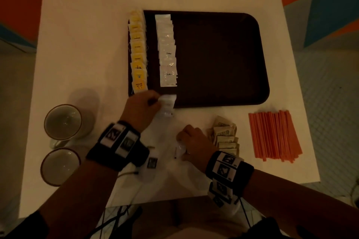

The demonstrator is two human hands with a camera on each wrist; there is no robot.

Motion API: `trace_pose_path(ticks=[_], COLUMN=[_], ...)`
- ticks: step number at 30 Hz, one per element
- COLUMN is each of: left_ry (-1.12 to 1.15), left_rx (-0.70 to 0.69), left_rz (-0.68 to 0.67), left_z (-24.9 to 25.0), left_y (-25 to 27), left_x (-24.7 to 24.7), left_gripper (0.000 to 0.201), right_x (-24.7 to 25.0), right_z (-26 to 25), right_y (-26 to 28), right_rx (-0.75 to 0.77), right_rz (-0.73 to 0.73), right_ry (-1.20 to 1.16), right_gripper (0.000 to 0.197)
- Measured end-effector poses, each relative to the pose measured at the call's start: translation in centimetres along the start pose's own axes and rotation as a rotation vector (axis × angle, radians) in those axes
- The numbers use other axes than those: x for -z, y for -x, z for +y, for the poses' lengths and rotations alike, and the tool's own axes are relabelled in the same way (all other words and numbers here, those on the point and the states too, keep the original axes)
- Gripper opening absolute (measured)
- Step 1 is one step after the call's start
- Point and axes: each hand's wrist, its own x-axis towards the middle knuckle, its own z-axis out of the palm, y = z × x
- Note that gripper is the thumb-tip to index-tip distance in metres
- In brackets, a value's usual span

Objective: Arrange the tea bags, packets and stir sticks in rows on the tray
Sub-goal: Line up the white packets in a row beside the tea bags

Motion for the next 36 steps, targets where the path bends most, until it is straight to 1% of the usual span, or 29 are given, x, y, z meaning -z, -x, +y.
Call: trace_pose_path(ticks=[1, 2, 4, 6, 8, 10, 11, 14, 15, 17, 20, 23, 26, 28, 32, 34, 36], left_ry=[0.012, 0.030, 0.040, 0.006, -0.016, -0.014, -0.020, -0.008, -0.007, -0.030, -0.098, -0.108, -0.085, -0.072, -0.043, -0.028, -0.026], left_rx=[-0.005, -0.005, 0.010, 0.015, 0.031, 0.054, 0.059, 0.066, 0.072, 0.078, 0.031, -0.024, -0.008, 0.013, 0.066, 0.080, 0.092], left_rz=[0.014, 0.026, 0.006, -0.018, -0.021, -0.016, -0.008, 0.003, -0.002, -0.003, 0.039, 0.090, 0.065, 0.038, -0.029, -0.034, -0.020], left_z=[0.5, 1.0, 1.9, 2.3, 2.4, 2.1, 2.0, 1.7, 1.7, 1.9, 2.2, 2.3, 1.5, 1.0, 0.6, 0.6, 0.6], left_y=[-1.4, -2.9, -5.2, -6.9, -7.5, -7.6, -7.6, -7.3, -7.2, -7.0, -6.7, -5.8, -4.6, -4.1, -3.9, -3.9, -4.0], left_x=[0.4, 0.7, 1.0, 0.7, 0.3, -0.1, -0.2, -0.1, -0.1, 0.2, 0.9, 1.7, 1.7, 1.3, 0.5, 0.4, 0.5], left_gripper=[0.016, 0.016, 0.018, 0.019, 0.019, 0.017, 0.016, 0.013, 0.013, 0.015, 0.023, 0.026, 0.024, 0.022, 0.024, 0.025, 0.026], right_x=[0.0, 0.0, 0.3, 0.5, 0.6, 1.1, 1.7, 4.3, 5.3, 7.2, 9.4, 10.2, 10.0, 10.0, 9.7, 9.5, 9.5], right_z=[0.1, 0.3, 0.5, 0.5, 0.5, 0.6, 0.6, 0.7, 0.6, 0.7, 0.9, 0.6, 0.0, -0.2, -0.4, -0.2, 0.0], right_y=[-0.1, -0.3, -0.7, -0.8, -0.8, -0.5, -0.4, -0.8, -1.3, -2.9, -5.8, -7.7, -8.8, -9.1, -9.4, -9.5, -9.4], right_rx=[-0.004, -0.011, -0.030, -0.020, 0.014, 0.027, 0.009, -0.085, -0.112, -0.135, -0.159, -0.185, -0.157, -0.142, -0.163, -0.165, -0.187], right_rz=[0.005, 0.000, -0.038, -0.086, -0.120, -0.121, -0.102, 0.036, 0.087, 0.175, 0.284, 0.308, 0.274, 0.279, 0.329, 0.368, 0.374], right_ry=[-0.029, -0.053, -0.085, -0.015, 0.094, 0.070, -0.026, -0.483, -0.581, -0.670, -0.662, -0.649, -0.554, -0.504, -0.482, -0.479, -0.508], right_gripper=[0.057, 0.059, 0.053, 0.048, 0.045, 0.042, 0.038, 0.025, 0.025, 0.030, 0.036, 0.036, 0.042, 0.044, 0.045, 0.045, 0.044])
